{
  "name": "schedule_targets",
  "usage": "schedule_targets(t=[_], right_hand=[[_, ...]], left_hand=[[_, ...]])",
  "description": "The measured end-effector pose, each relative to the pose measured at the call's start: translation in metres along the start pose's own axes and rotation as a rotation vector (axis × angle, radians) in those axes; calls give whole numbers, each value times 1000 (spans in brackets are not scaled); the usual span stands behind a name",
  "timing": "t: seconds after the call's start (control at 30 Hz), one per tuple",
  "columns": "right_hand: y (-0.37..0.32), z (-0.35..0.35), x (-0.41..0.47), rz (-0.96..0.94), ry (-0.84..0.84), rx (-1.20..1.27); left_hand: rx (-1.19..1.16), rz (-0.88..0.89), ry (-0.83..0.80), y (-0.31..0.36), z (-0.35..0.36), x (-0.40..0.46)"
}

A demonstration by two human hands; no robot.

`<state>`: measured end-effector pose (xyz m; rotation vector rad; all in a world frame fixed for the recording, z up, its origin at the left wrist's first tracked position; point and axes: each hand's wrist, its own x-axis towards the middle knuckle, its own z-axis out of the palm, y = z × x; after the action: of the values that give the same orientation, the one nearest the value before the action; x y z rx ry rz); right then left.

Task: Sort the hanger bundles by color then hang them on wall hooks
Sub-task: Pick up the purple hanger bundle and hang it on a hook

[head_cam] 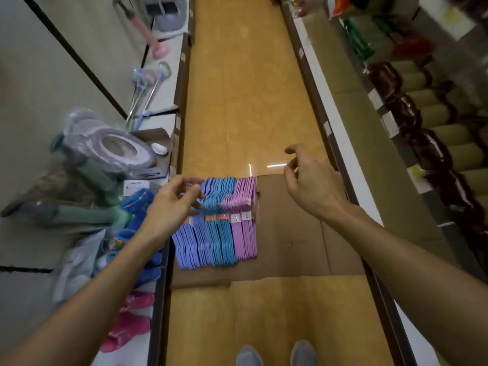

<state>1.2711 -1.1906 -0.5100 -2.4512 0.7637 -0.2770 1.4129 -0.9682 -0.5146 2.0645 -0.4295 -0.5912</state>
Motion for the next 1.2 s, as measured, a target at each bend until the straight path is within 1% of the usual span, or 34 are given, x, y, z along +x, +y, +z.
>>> schedule_targets(t=[0.2, 0.4, 0.53, 0.6, 0.77, 0.93, 1.1, 1.2], right_hand=[[87, 112, 9, 88, -64, 26], [158, 231, 11, 209, -144, -17], [194, 306, 17, 259, -171, -33], [208, 342, 21, 275, -211, -4], [236, 421, 31, 313, -363, 167], [252, 480, 31, 349, -479, 387], [259, 533, 36, 518, -492, 743], [259, 558, 34, 549, -518, 913]], left_hand=[[194, -9, -123, -80, 59, 55], [374, 30, -139, -171, 107, 115], [493, 89, -137, -220, 133, 155], [557, 134, -161, -242, 147, 174], [768, 280, -254, -288, 178, 213], [877, 356, -265, -321, 199, 231], [1005, 362, -299, -339, 203, 248], [1035, 362, -290, -337, 200, 255]])
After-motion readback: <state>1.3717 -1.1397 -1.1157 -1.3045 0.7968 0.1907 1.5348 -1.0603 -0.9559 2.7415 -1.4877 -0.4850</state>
